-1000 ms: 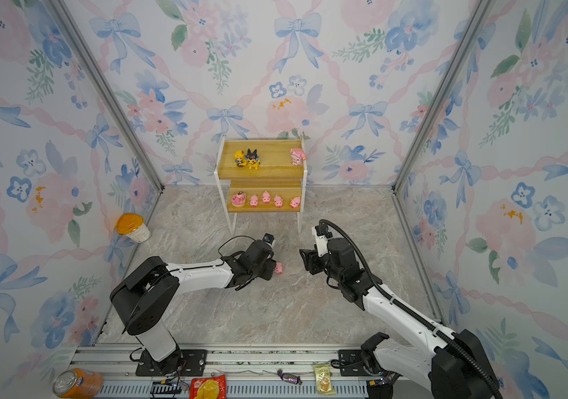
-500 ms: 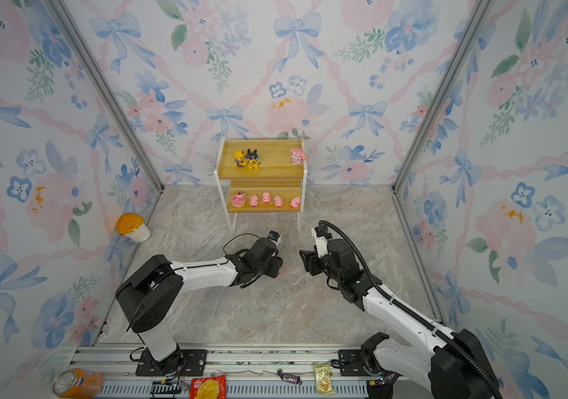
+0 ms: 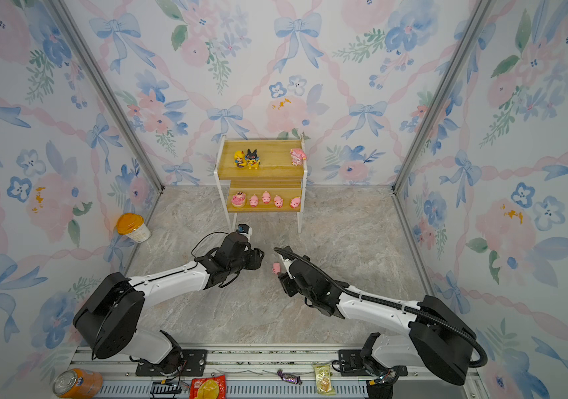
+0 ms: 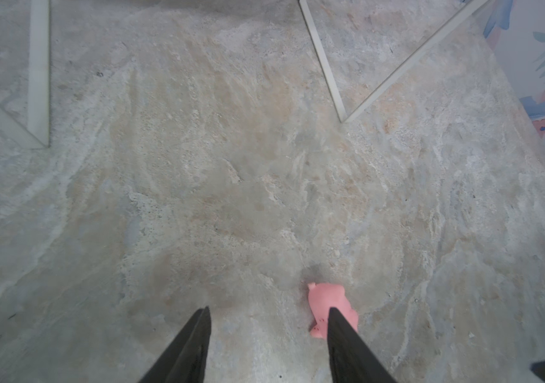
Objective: Organize plastic toys on shelves
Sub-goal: Rotate the plastic toy at the center of the table, then pick up the plastic toy from the center of the table.
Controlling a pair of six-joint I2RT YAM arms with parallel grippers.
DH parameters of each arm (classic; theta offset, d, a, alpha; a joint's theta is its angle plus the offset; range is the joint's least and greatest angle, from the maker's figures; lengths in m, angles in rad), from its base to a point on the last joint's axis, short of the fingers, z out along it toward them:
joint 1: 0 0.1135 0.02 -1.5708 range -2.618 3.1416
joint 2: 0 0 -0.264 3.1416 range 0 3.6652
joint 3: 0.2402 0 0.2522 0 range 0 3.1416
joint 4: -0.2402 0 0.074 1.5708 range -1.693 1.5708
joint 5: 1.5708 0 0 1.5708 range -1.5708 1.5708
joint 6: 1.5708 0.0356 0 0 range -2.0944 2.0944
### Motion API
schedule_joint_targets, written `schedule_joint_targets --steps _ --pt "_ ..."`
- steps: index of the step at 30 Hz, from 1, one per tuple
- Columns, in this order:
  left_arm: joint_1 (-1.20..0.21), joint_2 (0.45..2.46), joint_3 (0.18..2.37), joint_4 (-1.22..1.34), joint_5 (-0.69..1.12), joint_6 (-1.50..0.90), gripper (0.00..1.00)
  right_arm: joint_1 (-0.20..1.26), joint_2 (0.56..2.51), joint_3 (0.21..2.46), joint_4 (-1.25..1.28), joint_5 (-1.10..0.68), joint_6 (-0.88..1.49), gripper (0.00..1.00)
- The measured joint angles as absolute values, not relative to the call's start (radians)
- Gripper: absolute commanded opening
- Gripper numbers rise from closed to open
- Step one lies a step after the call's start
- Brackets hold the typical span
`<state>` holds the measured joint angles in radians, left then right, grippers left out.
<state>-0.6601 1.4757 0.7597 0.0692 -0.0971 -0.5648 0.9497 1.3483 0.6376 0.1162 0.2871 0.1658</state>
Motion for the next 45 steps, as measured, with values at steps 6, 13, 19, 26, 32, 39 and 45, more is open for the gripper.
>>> schedule_joint_targets --steps 6,13,19,26,32,39,45 --pt "-0.645 1.402 0.673 0.105 -0.088 -0.588 0.58 0.971 1.508 0.756 0.113 0.371 0.181 0.53" --pt "-0.638 1.364 0.626 0.138 -0.08 -0.589 0.58 0.982 1.631 0.853 0.104 0.421 0.183 0.51" --pt "-0.634 1.362 0.613 0.163 -0.076 -0.589 0.58 0.984 1.706 0.89 0.067 0.44 0.184 0.47" --pt "-0.633 1.362 0.607 0.179 -0.065 -0.589 0.58 0.984 1.745 0.92 0.058 0.444 0.183 0.43" --pt "-0.633 1.362 0.607 0.186 -0.062 -0.589 0.58 0.984 1.781 0.943 0.039 0.456 0.185 0.38" --pt "-0.633 1.362 0.607 0.187 -0.062 -0.588 0.58 0.974 1.791 0.946 0.019 0.465 0.207 0.21" --pt "-0.633 1.362 0.607 0.187 -0.061 -0.588 0.58 0.947 1.767 0.915 0.059 0.419 0.234 0.18"
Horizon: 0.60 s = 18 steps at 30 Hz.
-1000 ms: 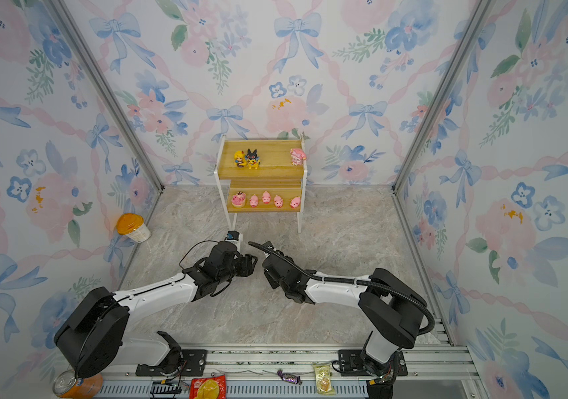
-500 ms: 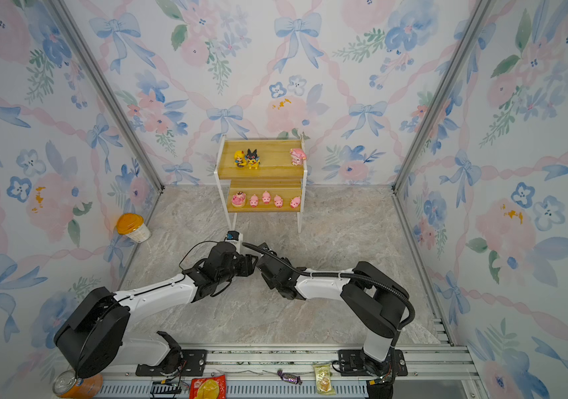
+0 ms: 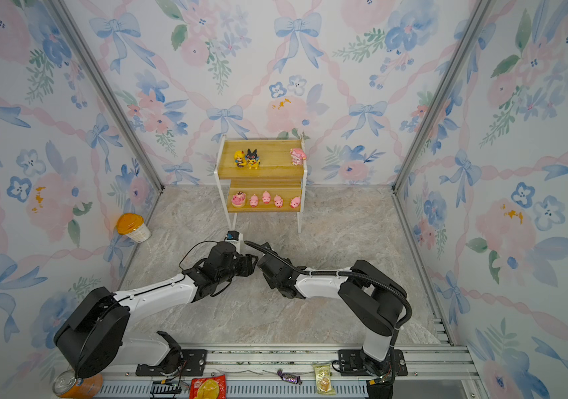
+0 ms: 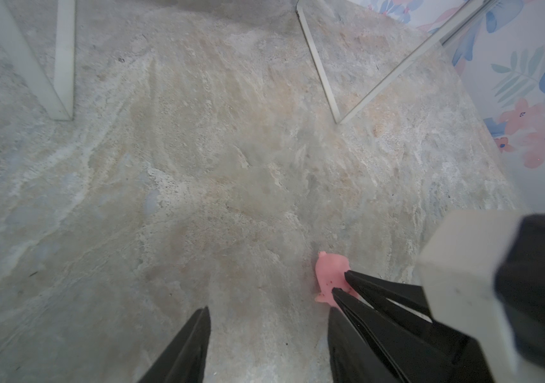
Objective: Organize plastic toys on shelves
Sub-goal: Pick up the plastic toy from the center of the table.
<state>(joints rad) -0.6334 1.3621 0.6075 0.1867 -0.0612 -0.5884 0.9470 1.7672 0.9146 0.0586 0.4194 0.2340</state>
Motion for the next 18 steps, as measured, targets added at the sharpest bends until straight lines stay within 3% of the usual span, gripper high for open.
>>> schedule_joint_targets --steps 11,18 --pt "-0.633 1.341 0.607 0.187 -0.062 -0.588 0.57 0.837 1.674 0.769 0.164 0.296 0.304 0.23" --pt "-0.633 1.338 0.607 0.187 -0.062 -0.588 0.58 0.81 1.588 0.699 0.195 0.235 0.322 0.47"
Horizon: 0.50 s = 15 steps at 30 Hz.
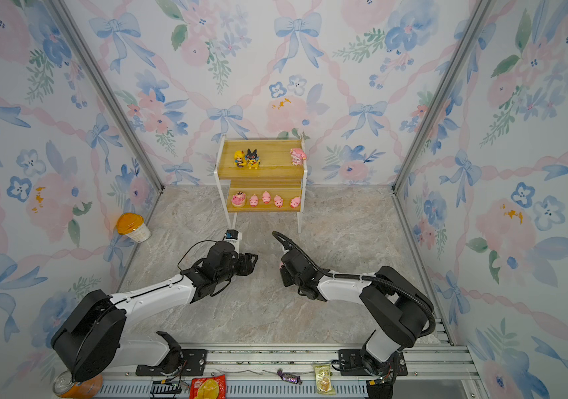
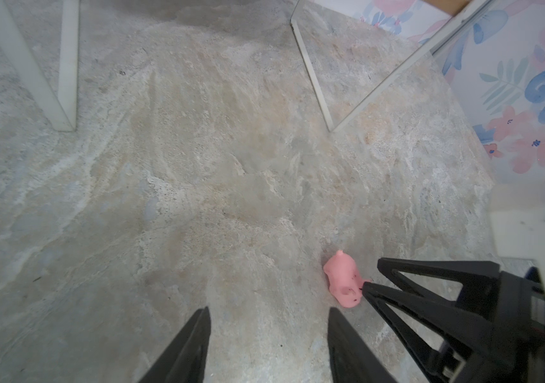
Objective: Organize plastic toys on shelves
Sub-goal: Pick up the plastic toy from the center of the table.
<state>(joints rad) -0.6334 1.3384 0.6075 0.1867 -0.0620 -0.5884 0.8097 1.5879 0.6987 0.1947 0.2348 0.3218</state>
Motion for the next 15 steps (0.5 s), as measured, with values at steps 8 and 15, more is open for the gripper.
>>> schedule_joint_targets --steps 8,15 --pt "-0.633 1.338 0.607 0.193 -0.064 -0.589 0.6 0.809 1.471 0.669 0.25 0.224 0.392 0.51" --pt "-0.633 1.322 0.58 0.223 -0.078 -0.589 0.63 0.886 1.478 0.629 0.341 0.337 0.465 0.57"
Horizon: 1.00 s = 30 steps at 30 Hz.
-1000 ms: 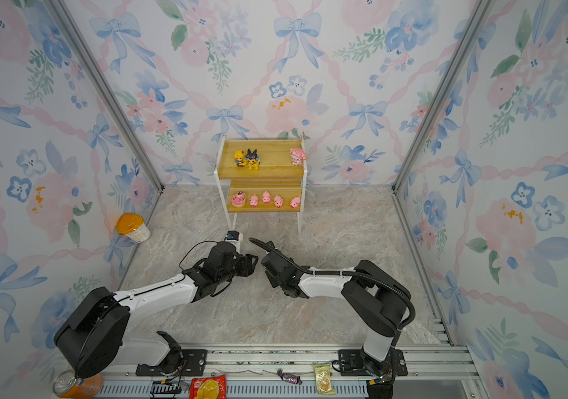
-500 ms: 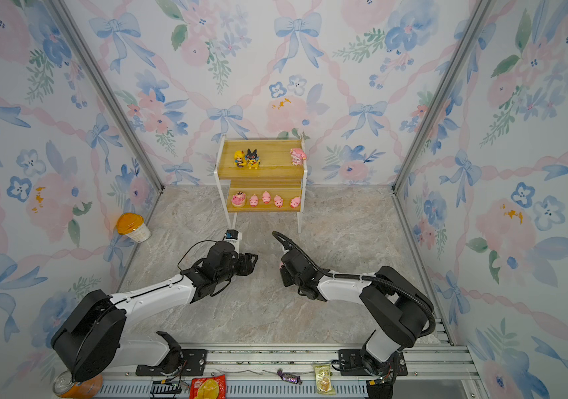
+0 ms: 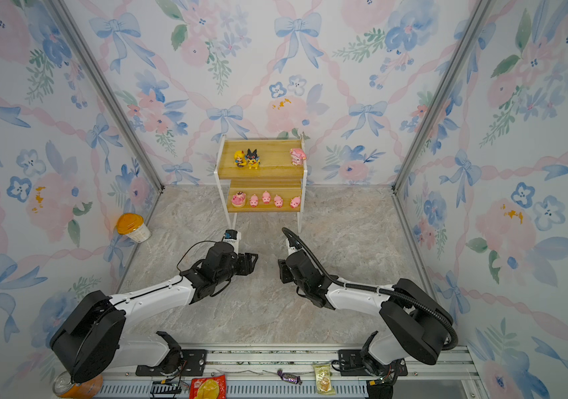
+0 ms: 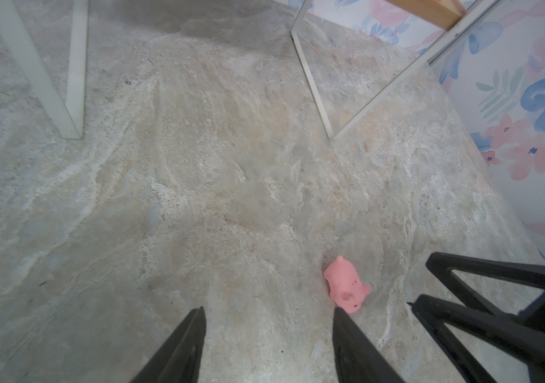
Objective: Organize plastic toys on shelves
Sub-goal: Pick up the plastic toy from the center of the table.
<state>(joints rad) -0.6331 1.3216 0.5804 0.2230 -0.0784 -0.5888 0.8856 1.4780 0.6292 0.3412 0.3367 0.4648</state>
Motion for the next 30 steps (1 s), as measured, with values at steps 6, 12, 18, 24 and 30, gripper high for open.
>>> schedule_joint_targets --steps 6,12,18,24,30 --pt "-0.633 1.282 0.549 0.24 -0.082 -0.589 0.63 0.944 1.552 0.628 0.395 0.431 0.511 0.58" --pt "-0.633 1.244 0.537 0.258 -0.089 -0.588 0.63 0.977 1.611 0.628 0.405 0.51 0.553 0.62" --pt "-0.633 1.238 0.528 0.273 -0.089 -0.588 0.63 0.977 1.687 0.628 0.434 0.543 0.569 0.59" --pt "-0.633 1.239 0.521 0.276 -0.089 -0.588 0.63 0.977 1.755 0.628 0.484 0.543 0.562 0.52" --pt "-0.628 1.238 0.519 0.284 -0.089 -0.588 0.63 0.977 1.779 0.631 0.52 0.543 0.54 0.34"
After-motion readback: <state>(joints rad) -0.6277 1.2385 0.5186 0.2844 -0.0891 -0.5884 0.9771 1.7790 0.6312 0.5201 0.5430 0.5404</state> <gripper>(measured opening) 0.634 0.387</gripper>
